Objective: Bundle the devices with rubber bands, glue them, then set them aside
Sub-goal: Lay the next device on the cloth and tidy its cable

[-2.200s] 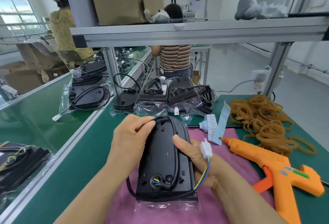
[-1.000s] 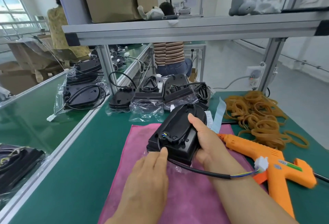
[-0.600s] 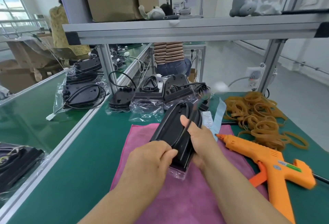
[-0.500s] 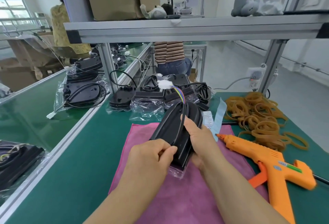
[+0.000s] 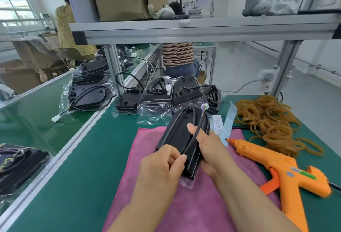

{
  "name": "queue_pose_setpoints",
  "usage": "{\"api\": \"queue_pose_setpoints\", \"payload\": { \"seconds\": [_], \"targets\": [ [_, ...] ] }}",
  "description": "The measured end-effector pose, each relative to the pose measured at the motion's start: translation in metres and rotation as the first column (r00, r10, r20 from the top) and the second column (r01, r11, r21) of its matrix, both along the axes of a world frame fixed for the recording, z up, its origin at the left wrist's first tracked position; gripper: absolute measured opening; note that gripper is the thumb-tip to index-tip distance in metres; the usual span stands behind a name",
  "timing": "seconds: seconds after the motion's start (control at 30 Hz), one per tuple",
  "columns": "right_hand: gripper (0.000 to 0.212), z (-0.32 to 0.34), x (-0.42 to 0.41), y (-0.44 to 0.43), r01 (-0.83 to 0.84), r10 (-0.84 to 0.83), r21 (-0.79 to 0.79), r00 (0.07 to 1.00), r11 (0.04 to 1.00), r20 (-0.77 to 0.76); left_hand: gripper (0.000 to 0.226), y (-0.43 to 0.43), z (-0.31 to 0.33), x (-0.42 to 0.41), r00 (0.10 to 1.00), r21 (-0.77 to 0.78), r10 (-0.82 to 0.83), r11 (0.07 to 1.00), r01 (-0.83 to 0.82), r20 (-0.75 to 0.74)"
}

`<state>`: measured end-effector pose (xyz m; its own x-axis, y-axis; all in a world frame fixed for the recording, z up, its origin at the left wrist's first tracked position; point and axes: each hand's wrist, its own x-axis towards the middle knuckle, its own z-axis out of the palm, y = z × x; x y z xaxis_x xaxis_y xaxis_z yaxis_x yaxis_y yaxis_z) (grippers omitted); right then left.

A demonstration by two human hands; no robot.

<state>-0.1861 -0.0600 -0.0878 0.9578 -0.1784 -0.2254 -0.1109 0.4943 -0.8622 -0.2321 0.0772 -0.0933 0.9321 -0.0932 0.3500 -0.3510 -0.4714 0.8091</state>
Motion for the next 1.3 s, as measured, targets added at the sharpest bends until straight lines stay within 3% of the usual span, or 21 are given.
{"api": "queue_pose_setpoints", "payload": {
  "seconds": [0.17,0.33,0.43,0.53,0.67,0.77,0.9,0.97,1.1,1.17,1.23,1.3],
  "targets": [
    [0.014,-0.011,0.000,-0.002,-0.060,0.060,0.017,0.998,0.998,-0.015,0.025,0.002,-0.009,0.001,0.998,-0.002,0.051,0.999,-0.051,-0.045],
    [0.015,-0.021,-0.001,0.000,-0.047,0.048,0.013,0.996,0.999,-0.078,0.021,-0.005,-0.012,0.000,0.996,0.325,0.051,0.943,-0.071,0.072],
    [0.016,-0.020,-0.001,0.000,-0.006,0.007,0.015,0.997,1.000,-0.080,0.010,-0.008,-0.004,-0.001,0.997,0.463,0.075,0.883,-0.079,0.026],
    [0.016,-0.020,-0.002,0.000,0.008,-0.007,0.007,0.998,1.000,-0.059,0.007,-0.002,0.012,0.007,0.994,0.416,0.082,0.908,-0.042,-0.077],
    [0.019,-0.021,-0.002,-0.001,-0.010,0.009,-0.027,0.999,1.000,-0.040,0.019,0.005,0.026,0.019,0.973,0.278,0.063,0.961,0.002,-0.222],
    [0.017,-0.021,-0.001,-0.002,-0.013,0.011,-0.035,0.999,0.999,-0.050,0.013,-0.001,0.019,0.018,0.992,0.421,0.050,0.907,0.004,-0.116],
    [0.018,-0.023,0.001,-0.005,0.011,-0.010,0.001,0.993,1.000,-0.114,0.009,-0.014,0.006,0.008,0.994,0.681,-0.037,0.731,-0.042,0.101],
    [0.034,-0.025,0.001,-0.008,-0.004,0.014,0.070,0.991,0.998,-0.136,0.024,-0.013,-0.004,0.003,0.979,0.671,-0.137,0.741,-0.001,0.153],
    [0.084,-0.027,-0.004,-0.021,-0.207,0.228,0.330,0.973,0.921,-0.026,0.005,-0.005,-0.009,0.004,0.972,0.551,-0.091,0.834,-0.044,0.215],
    [0.071,-0.031,-0.007,-0.021,-0.249,0.247,0.269,0.968,0.930,0.042,0.013,-0.006,-0.005,0.005,0.979,0.543,-0.070,0.838,-0.047,0.193],
    [0.052,-0.038,-0.007,-0.020,-0.183,0.173,0.184,0.983,0.966,0.068,0.020,-0.010,0.001,0.002,0.988,0.599,-0.060,0.800,-0.036,0.139],
    [0.049,-0.040,-0.007,-0.020,-0.144,0.133,0.140,0.988,0.980,0.084,0.023,-0.012,0.002,-0.001,0.992,0.648,-0.065,0.761,-0.018,0.105]
  ]
}}
